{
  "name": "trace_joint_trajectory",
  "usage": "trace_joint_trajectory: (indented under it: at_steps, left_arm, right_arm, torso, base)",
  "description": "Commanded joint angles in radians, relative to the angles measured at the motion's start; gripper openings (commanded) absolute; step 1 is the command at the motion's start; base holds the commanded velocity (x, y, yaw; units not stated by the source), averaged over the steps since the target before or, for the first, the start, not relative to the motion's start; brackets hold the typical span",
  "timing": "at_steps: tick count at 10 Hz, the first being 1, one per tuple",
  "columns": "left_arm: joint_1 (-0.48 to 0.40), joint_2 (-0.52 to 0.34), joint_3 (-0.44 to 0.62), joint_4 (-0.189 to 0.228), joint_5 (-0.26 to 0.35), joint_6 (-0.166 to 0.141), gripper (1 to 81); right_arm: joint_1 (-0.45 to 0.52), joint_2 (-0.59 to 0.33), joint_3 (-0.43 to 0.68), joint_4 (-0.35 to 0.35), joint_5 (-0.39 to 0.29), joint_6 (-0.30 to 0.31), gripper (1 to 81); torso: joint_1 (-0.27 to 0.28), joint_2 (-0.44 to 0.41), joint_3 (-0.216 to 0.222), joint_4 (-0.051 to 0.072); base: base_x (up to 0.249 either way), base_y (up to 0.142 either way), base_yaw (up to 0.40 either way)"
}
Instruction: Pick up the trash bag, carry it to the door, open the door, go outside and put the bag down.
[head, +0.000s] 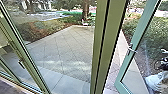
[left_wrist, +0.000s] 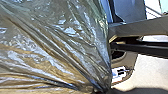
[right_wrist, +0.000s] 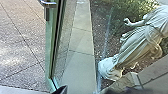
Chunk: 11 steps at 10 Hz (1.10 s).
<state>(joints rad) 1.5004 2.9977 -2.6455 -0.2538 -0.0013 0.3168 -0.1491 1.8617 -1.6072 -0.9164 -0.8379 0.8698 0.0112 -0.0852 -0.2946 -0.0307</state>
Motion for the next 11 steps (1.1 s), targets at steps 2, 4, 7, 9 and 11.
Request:
trace_joint_trajectory:
  at_steps: [2, 4, 7, 9, 11]
  left_arm:
    - [-0.010, 0.001, 0.004, -0.001, 0.079, 0.005, 1.0]
    - [-0.005, 0.001, 0.004, -0.002, 0.080, 0.005, 1.0]
    - [0.001, 0.003, 0.004, -0.002, 0.078, 0.005, 1.0]
    - [0.004, 0.001, 0.004, -0.004, 0.075, 0.005, 1.0]
    - [0.005, 0.003, 0.004, -0.002, 0.075, 0.005, 1.0]
  right_arm:
    - [0.081, -0.071, -0.023, -0.192, -0.049, 0.003, 81.1]
    - [0.081, -0.066, -0.086, -0.256, -0.046, 0.008, 81.1]
    - [0.050, -0.059, -0.166, -0.277, -0.035, 0.009, 81.1]
    - [0.010, -0.060, -0.219, -0.341, -0.020, 0.012, 81.1]
    - [-0.002, -0.060, -0.356, -0.346, 0.072, 0.003, 81.1]
  torso:
    - [0.000, 0.000, 0.000, 0.000]
    - [0.000, 0.000, 0.000, 0.000]
    - [0.000, 0.000, 0.000, 0.000]
    - [0.000, 0.000, 0.000, 0.000]
    - [0.000, 0.000, 0.000, 0.000]
  base:
    - [0.000, 0.000, 0.000]
    - [0.000, 0.000, 0.000]
    - [0.000, 0.000, 0.000]
    - [0.000, 0.000, 0.000]
    - [0.000, 0.000, 0.000]
